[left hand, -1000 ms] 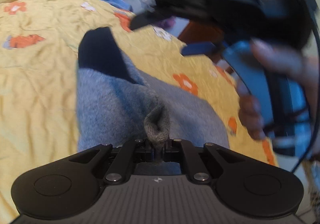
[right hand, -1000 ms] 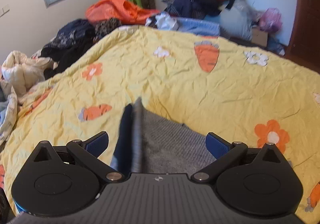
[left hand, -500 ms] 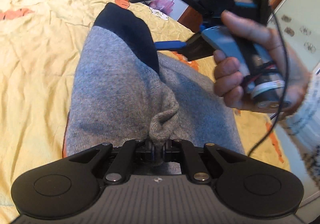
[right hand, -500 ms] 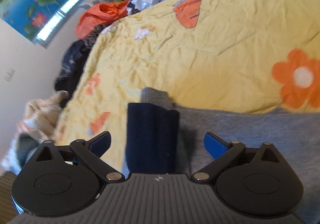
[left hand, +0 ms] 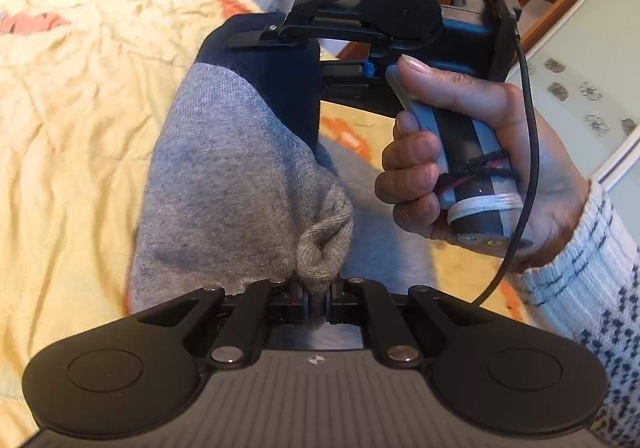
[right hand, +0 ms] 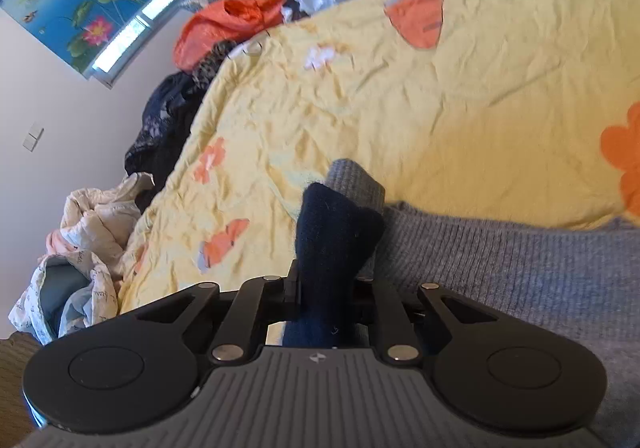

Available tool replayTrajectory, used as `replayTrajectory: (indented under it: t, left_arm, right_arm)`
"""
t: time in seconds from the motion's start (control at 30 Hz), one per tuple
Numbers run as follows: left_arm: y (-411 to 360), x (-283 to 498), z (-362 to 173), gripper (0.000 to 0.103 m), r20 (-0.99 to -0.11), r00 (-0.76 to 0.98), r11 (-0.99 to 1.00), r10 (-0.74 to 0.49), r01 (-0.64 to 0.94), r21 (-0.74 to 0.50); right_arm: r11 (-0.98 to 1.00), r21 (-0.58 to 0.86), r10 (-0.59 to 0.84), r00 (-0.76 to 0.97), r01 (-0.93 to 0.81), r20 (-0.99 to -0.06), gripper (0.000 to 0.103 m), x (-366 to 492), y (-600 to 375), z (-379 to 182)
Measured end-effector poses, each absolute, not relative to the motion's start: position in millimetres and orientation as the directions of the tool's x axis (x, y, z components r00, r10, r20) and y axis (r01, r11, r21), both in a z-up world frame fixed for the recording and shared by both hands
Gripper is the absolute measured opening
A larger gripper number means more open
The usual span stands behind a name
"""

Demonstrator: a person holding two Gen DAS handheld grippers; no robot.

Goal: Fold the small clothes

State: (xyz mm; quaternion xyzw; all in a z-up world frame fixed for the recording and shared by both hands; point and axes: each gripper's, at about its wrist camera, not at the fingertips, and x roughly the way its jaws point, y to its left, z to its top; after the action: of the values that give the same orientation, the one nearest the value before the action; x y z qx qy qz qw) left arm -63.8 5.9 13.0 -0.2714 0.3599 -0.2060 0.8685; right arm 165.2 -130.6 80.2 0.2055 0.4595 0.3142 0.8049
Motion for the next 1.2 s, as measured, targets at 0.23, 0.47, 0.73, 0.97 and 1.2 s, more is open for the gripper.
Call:
replayTrajectory:
  t: [0.23, 0.47, 0.73, 0.97, 1.2]
  left_arm:
    - [-31, -80, 39, 0.007, -0.47, 0.632, 0.747, -0.616, 0.279, -0.603]
    - [-99, -78, 32, 0.007, -0.511, 0.543, 0.738, -0.667, 0.385, -0.554]
    - [-151, -66, 7, 0.007, -0.609, 0.49, 0.781, -0.624, 0.405, -0.475]
    - [-173, -57, 7, 0.007, -0.647, 0.477, 0.801, -0.595, 0.419, -0.428]
    - [-159, -86, 31, 0.06, -0.635, 0.417, 0.755, -0.65, 0.45, -0.477]
  right_arm:
    - [0.747, 0.57, 0.661, 0.475, -0.341, -0.582, 0.02, 132, -189, 126]
    - [0.807, 0.536, 0.573, 0.548, -0.247, -0.61, 0.019, 117, -288, 119]
    - [0.812, 0.57, 0.53, 0.563, -0.122, -0.634, 0.015, 115, -345, 67]
    - [0.857, 0.507, 0.466, 0.565, -0.095, -0.681, 0.022, 118, -347, 43]
    - [0.87, 0.488, 0.418, 0.634, -0.073, -0.651, 0.051, 113, -364, 58]
